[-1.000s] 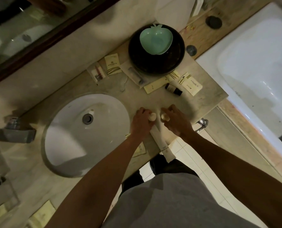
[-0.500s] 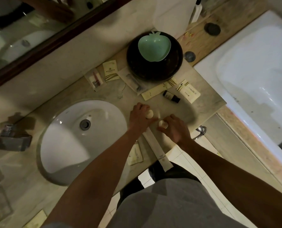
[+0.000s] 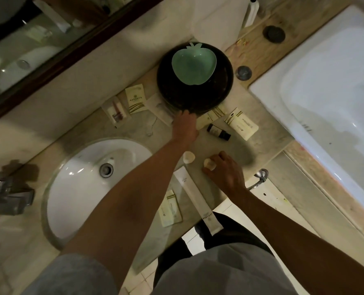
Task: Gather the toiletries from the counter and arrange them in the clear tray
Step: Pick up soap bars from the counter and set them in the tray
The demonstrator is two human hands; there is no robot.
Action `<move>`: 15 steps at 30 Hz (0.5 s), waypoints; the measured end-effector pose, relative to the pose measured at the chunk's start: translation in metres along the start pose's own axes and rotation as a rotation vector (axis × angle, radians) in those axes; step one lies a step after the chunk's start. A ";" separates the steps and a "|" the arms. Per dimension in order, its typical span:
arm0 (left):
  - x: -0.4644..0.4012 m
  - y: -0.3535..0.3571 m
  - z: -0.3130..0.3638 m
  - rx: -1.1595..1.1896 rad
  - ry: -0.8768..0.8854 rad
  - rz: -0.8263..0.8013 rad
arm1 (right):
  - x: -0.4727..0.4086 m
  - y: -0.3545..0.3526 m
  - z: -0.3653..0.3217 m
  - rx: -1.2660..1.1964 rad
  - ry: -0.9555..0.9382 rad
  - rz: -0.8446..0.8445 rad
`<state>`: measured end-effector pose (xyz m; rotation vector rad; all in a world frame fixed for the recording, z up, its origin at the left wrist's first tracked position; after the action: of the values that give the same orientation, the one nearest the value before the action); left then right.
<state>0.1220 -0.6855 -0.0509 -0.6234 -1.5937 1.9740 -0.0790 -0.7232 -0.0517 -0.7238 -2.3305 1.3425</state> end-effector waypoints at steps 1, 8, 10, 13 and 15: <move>-0.002 0.001 -0.002 -0.023 0.021 -0.019 | 0.000 -0.001 0.000 -0.002 0.002 -0.003; 0.030 -0.009 -0.030 0.316 -0.207 -0.040 | -0.001 -0.004 -0.001 0.046 -0.002 -0.036; 0.045 -0.020 -0.041 0.418 -0.267 -0.096 | 0.002 -0.008 -0.004 0.071 -0.021 -0.016; 0.073 -0.044 -0.069 0.388 -0.286 -0.076 | 0.010 -0.015 -0.023 0.068 -0.067 0.025; 0.101 -0.061 -0.097 0.344 -0.296 -0.036 | 0.018 -0.014 -0.052 0.031 -0.117 0.036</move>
<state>0.1147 -0.5371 -0.0133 -0.1726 -1.3599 2.3218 -0.0690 -0.6830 -0.0134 -0.6988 -2.3911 1.4706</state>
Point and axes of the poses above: each hand's wrist, its own x-axis away from the middle knuckle, its own y-axis out of the palm, z = x × y, the point moved 4 cm from there along -x, towards the middle knuckle, and after that the axes turned 14 degrees about z, right-handed, at the moved point
